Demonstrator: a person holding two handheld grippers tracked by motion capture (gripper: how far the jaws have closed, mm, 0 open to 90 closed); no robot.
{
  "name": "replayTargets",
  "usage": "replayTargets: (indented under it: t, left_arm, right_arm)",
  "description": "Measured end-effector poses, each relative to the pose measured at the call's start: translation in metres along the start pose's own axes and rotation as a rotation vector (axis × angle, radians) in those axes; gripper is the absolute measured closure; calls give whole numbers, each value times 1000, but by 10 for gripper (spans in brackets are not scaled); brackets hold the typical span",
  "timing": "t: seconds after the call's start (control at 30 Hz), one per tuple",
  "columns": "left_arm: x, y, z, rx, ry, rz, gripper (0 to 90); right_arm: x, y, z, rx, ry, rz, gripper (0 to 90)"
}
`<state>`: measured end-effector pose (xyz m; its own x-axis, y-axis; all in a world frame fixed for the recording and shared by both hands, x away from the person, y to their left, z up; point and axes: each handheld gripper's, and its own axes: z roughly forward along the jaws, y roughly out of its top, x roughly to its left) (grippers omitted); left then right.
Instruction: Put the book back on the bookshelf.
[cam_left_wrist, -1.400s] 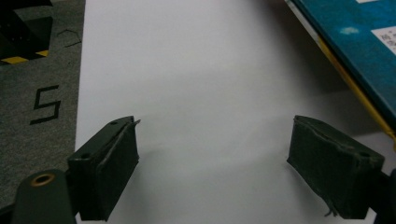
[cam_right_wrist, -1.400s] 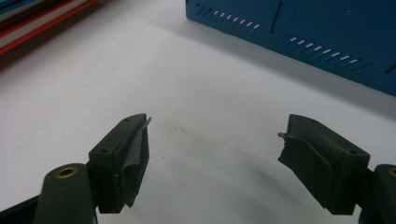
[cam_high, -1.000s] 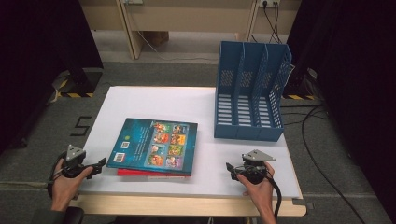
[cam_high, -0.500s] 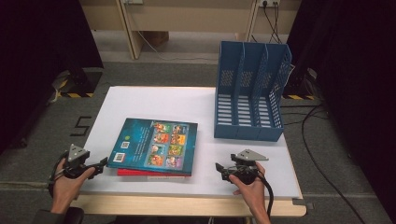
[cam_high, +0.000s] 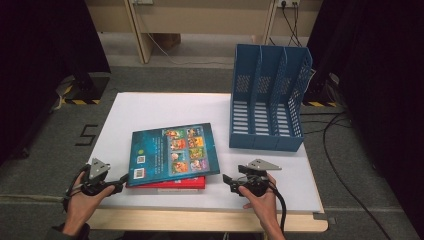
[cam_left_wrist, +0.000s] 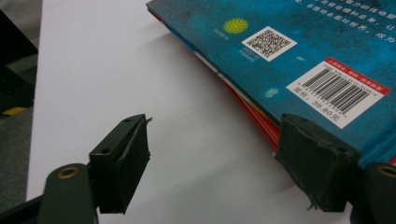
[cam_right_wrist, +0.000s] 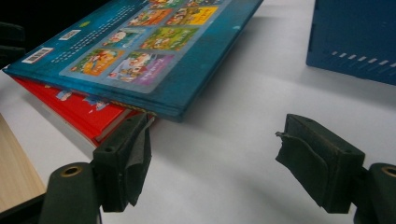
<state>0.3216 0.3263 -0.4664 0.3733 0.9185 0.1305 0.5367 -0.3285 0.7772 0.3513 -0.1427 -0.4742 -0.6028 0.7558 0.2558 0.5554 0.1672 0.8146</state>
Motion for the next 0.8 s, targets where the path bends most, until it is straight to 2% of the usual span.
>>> replayTargets:
  t: [0.07,0.17,0.2,0.23,0.37,0.4,0.47,0.5,0.6,0.67,0.8]
  left_arm:
    - [-4,3,1,6,-2,22,205]
    - [-6,5,2,11,-14,22,198]
    - [-9,7,3,11,-21,34,197]
    - [-9,7,3,11,-21,34,194]
    - [-13,8,6,4,-39,31,173]
    - [-13,8,7,-2,-48,22,170]
    - [-13,7,7,-7,-52,15,170]
    - [-11,5,8,-15,-62,-7,168]
    - [-9,5,9,-16,-73,-16,162]
    - [-6,4,12,-18,-87,-49,149]
    - [-6,4,12,-20,-86,-51,149]
  right_arm:
    - [2,3,7,4,3,18,249]
    - [1,6,12,3,8,27,249]
    - [1,8,18,1,26,59,250]
    - [1,10,21,-3,39,67,250]
    - [2,17,30,-3,32,86,252]
    - [2,21,36,0,41,111,252]
    - [2,23,38,3,45,123,252]
    - [1,26,43,7,27,136,254]
    - [-1,28,48,-7,27,170,259]
    - [-4,29,56,17,25,202,259]
    - [-7,28,62,25,31,221,261]
